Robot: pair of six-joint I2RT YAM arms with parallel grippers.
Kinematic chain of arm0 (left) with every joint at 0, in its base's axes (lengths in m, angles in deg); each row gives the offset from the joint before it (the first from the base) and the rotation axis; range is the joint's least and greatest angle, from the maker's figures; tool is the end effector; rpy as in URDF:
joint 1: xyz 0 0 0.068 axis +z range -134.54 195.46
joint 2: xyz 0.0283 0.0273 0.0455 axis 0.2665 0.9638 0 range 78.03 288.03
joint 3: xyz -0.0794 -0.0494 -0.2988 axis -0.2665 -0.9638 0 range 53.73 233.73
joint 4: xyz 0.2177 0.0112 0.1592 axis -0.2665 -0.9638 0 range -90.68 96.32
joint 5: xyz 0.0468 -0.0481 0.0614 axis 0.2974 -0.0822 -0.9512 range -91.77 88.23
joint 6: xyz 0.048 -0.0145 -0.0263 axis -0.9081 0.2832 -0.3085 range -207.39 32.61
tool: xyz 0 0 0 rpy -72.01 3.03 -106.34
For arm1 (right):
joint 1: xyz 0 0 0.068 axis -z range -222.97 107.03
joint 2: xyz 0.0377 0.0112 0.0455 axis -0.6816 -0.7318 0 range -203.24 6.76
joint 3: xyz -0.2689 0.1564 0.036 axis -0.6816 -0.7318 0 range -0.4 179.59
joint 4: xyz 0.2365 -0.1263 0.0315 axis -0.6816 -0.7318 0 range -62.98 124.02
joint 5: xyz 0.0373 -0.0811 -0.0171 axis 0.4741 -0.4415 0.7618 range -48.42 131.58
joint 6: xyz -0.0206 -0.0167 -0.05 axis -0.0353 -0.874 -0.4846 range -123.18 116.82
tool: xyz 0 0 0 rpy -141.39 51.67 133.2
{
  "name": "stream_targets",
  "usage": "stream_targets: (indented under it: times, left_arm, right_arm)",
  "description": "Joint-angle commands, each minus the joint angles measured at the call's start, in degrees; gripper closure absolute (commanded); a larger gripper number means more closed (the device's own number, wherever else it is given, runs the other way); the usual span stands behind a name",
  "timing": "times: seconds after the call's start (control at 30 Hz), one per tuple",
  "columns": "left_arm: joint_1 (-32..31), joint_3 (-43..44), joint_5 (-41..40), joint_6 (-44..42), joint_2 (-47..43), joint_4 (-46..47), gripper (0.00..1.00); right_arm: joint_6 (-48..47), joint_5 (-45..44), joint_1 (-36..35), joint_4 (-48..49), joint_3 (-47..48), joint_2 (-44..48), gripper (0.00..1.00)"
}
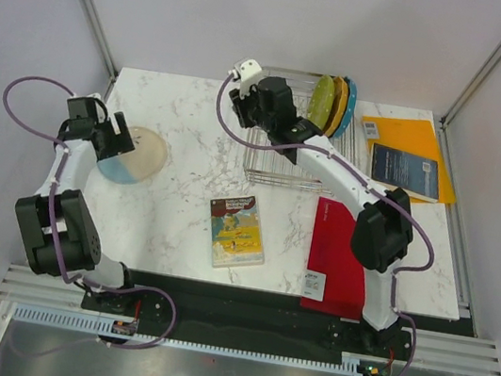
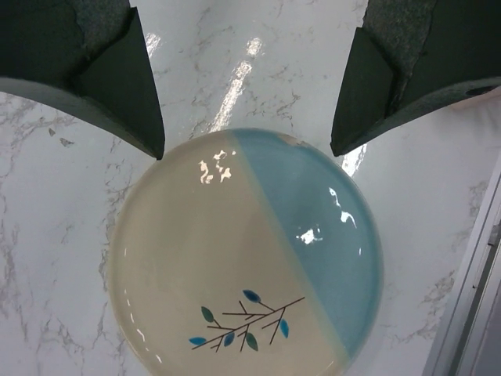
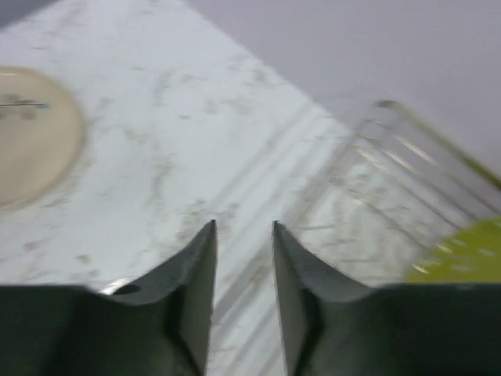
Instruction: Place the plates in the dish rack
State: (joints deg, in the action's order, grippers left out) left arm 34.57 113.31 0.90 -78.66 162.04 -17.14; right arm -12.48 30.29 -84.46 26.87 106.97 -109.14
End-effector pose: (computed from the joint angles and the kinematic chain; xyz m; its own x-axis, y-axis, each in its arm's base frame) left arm 0.3033 0.1032 0.2826 -0.6477 -0.3849 -0.6575 -0.4005 0.9061 -0.1359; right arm 0.3963 0.3401 0.3795 -0.1176 -0.3156 -0.9416 -0.5346 0.8191 -0.2078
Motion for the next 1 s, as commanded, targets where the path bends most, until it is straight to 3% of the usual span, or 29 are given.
stream_targets:
  times: [0.0,0.03,0.13,0.27,0.53,0.8,0.97]
  left_arm:
    - [0.84,5.2,4.61,-2.39,-2.69,-1.41,0.1]
    - [0.92,5.47,5.66,-2.84,-3.67,-2.98,0.1]
    - [0.93,5.29,9.34,-5.12,-9.02,-5.79,0.1]
    - [0.93,3.72,11.65,-6.45,-17.81,-10.18,0.08]
    - [0.93,3.97,12.18,-3.02,-31.34,-17.23,0.07]
    - [1.01,6.96,15.59,1.37,-37.42,-19.07,0.04]
    - [1.01,9.42,20.25,4.27,-38.57,-21.62,0.04]
  right_arm:
    - [2.17,40.51,0.28,-2.33,5.1,-5.82,0.68]
    - [4.18,42.99,-0.16,-2.33,6.87,-9.4,0.79]
    - [6.48,46.0,-1.92,-2.16,15.21,-15.3,0.82]
    - [9.2,43.38,-4.64,0.65,24.53,-24.7,0.75]
    - [13.69,35.38,-10.36,6.71,30.61,-34.38,0.71]
    - [14.57,25.89,-13.0,12.6,36.94,-43.35,0.63]
    - [15.54,18.67,-13.61,17.09,38.43,-46.87,0.53]
